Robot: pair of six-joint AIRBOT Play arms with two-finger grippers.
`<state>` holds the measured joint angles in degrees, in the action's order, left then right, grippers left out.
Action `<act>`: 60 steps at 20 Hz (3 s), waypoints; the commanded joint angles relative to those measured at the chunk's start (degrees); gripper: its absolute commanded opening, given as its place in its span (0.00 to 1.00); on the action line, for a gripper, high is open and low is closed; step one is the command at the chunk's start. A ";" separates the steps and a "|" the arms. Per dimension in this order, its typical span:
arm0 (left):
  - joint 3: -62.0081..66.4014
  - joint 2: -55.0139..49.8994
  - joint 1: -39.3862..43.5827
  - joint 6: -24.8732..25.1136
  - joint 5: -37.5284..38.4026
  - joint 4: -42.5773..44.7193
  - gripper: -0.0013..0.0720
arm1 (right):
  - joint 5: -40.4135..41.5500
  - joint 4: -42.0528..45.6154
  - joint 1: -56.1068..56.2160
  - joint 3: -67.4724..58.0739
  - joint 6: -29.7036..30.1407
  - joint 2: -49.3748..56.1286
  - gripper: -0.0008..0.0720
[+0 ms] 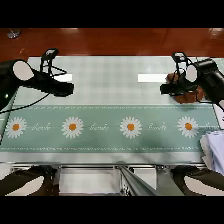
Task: Fold the shirts.
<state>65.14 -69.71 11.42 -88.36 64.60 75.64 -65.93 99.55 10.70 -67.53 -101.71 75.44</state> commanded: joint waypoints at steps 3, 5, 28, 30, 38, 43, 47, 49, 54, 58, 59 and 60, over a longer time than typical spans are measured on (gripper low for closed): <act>0.00 -0.04 0.02 0.02 -0.02 0.02 0.04 | -0.02 0.00 0.07 0.02 0.00 0.04 0.05; 0.00 -0.04 0.04 0.00 -0.02 0.00 0.04 | -0.02 0.00 0.07 0.02 0.00 0.04 0.05; 0.00 -3.78 -0.04 0.66 -29.64 1.14 0.98 | 25.81 20.39 -17.70 -6.62 -27.50 8.68 0.88; 0.00 -3.96 -0.04 0.66 -29.64 1.14 0.98 | 23.89 7.80 -24.02 -10.49 -21.90 13.16 0.88; 0.00 -5.14 0.02 0.63 -27.30 1.11 0.98 | 4.57 -5.77 -30.34 -21.35 -1.99 27.17 0.87; 0.09 -5.75 0.02 -2.14 -13.42 -1.20 0.98 | 0.15 -17.09 -29.64 -22.14 5.09 27.65 0.04; 3.39 -0.61 -3.41 -0.15 -6.54 -0.46 0.98 | 0.72 -28.26 -29.35 -27.76 8.28 20.48 0.05; 3.54 4.55 -4.79 0.04 -4.22 -0.90 0.98 | 3.06 -31.19 -28.26 -29.68 10.88 14.19 0.05; -4.79 21.27 -1.03 0.63 -1.51 -3.21 0.98 | 8.61 -31.80 -23.89 -34.27 14.25 -1.20 0.05; -13.27 33.35 0.48 -1.95 -1.53 -3.19 0.98 | 9.92 -31.50 -18.95 -37.86 17.31 -8.66 0.05; -14.51 35.45 0.42 -2.23 -1.60 -3.17 0.98 | 9.92 -31.52 -18.21 -39.71 17.64 -9.84 0.05; -15.23 36.87 0.42 -2.16 -1.88 -3.17 0.98 | 10.05 -31.54 -17.66 -41.46 17.94 -10.73 0.05</act>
<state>53.78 -39.24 11.38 -89.60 62.81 72.62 -57.06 68.42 -9.34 -105.16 -85.73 68.95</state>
